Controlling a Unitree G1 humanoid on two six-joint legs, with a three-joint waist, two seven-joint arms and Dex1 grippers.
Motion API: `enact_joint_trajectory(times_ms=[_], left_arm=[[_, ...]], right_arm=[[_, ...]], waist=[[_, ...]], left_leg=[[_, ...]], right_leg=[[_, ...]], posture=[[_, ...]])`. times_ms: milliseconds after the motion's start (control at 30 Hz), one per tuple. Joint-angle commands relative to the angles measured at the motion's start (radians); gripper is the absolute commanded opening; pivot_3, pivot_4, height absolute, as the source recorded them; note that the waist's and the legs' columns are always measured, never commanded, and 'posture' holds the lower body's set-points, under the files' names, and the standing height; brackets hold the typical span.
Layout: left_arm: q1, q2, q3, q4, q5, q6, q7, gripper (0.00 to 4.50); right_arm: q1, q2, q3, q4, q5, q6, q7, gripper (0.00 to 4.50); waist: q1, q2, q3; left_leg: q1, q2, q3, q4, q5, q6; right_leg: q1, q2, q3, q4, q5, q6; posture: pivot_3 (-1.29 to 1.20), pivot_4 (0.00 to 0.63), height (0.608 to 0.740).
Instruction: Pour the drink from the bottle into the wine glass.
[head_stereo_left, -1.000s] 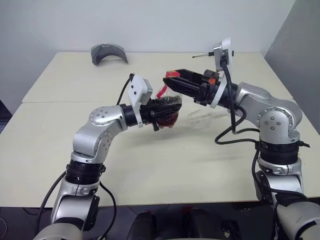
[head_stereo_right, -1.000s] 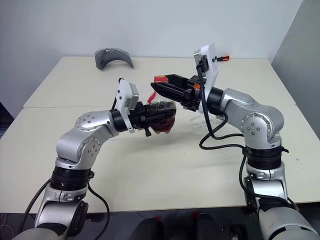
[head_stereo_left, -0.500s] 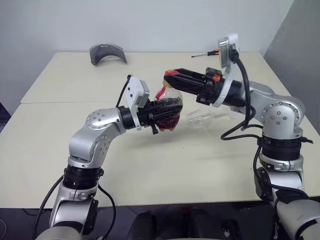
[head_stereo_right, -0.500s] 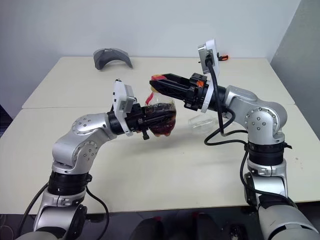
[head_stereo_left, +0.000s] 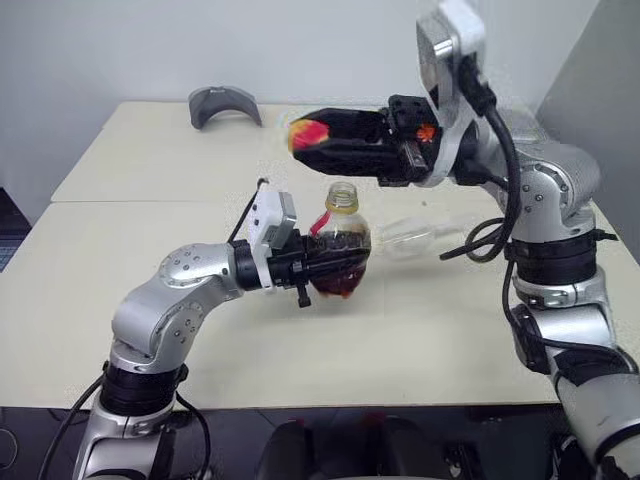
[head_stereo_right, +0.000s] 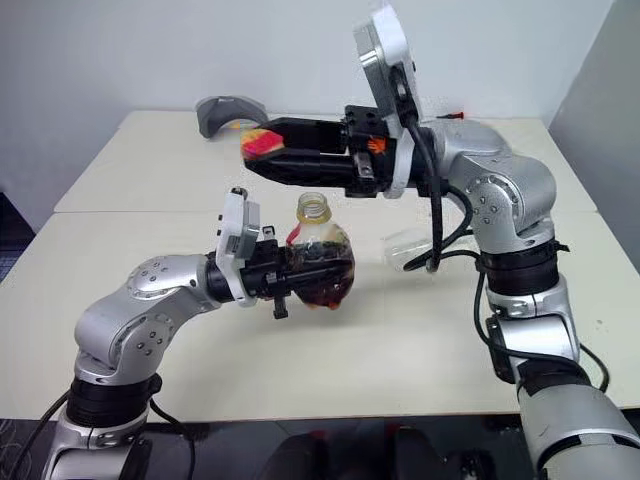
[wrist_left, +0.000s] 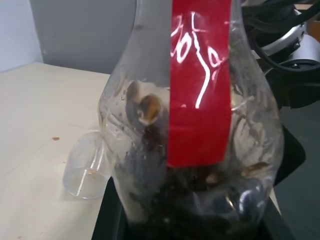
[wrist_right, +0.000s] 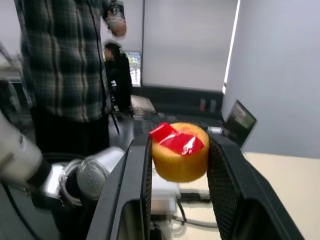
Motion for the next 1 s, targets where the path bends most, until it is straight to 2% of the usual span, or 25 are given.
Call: enact_joint_trajectory(times_ms=[33,167,333,433,600,733,900,1000], left_arm=[[-0.025,-0.004,0.012,-0.014,-0.01,-0.025,0.01,1.04],[-0.021,-0.002,0.029,0.001,-0.001,-0.034,0.029,1.04],[0.049,0.024,0.057,-0.026,-0.009,-0.028,0.044,1.04],[0.088,0.023,0.058,-0.056,-0.011,-0.029,0.065,1.04],[0.124,0.004,0.043,-0.059,0.027,-0.062,0.109,1.04],[0.114,-0.054,0.011,-0.049,0.045,-0.078,0.159,1.04],[0.092,-0.072,-0.021,-0.05,0.063,-0.093,0.157,1.04],[0.077,-0.065,-0.012,-0.041,0.055,-0.09,0.155,1.04]], right_arm=[[0.004,-0.037,-0.044,-0.024,0.002,0.013,-0.014,1.37],[0.111,-0.118,-0.109,-0.124,0.021,0.093,-0.112,1.37],[0.33,-0.244,-0.232,-0.294,0.027,0.167,-0.243,1.37],[0.485,-0.258,-0.311,-0.427,0.037,0.209,-0.368,1.37],[0.817,-0.144,-0.375,-0.648,-0.003,0.242,-0.638,1.37],[1.078,0.014,-0.25,-0.645,-0.207,0.092,-0.824,1.37],[1.163,0.146,-0.185,-0.388,-0.444,-0.141,-0.99,1.37],[1.144,0.182,-0.199,-0.314,-0.48,-0.202,-1.026,1.37]], waist=[[-0.001,0.0,0.0],[0.004,0.0,0.0],[0.012,0.0,0.0],[0.013,0.0,0.001],[0.018,-0.001,0.0],[0.018,0.0,0.0],[0.015,0.0,0.0],[0.014,0.0,0.0]], left_leg=[[0.0,0.0,0.0,0.0,0.0,0.0],[-0.001,0.0,0.0,0.0,0.0,0.0],[-0.001,0.0,0.0,-0.001,0.0,0.0],[-0.001,0.001,0.0,-0.001,0.0,0.0],[0.0,0.001,0.0,-0.001,0.0,0.0],[0.0,0.001,0.001,-0.001,0.001,-0.002],[0.002,0.0,0.003,-0.002,0.002,-0.004],[0.002,0.001,0.003,-0.002,0.002,-0.004]], right_leg=[[0.0,0.0,0.0,0.0,0.0,0.0],[0.0,0.0,0.0,-0.001,0.0,0.0],[0.0,-0.001,0.0,-0.001,0.0,0.0],[-0.001,0.0,0.0,-0.001,0.0,0.0],[0.0,0.0,0.001,-0.001,0.0,0.0],[0.001,0.001,0.001,0.0,0.0,0.0],[0.001,0.002,0.003,0.0,0.0,0.001],[0.0,0.003,0.003,0.0,0.0,0.0]], posture=[[0.0,0.15,0.74],[0.0,0.15,0.74],[0.0,0.15,0.74],[0.0,0.15,0.74],[0.0,0.15,0.74],[0.0,0.15,0.74],[0.0,0.15,0.74],[0.0,0.15,0.74]])
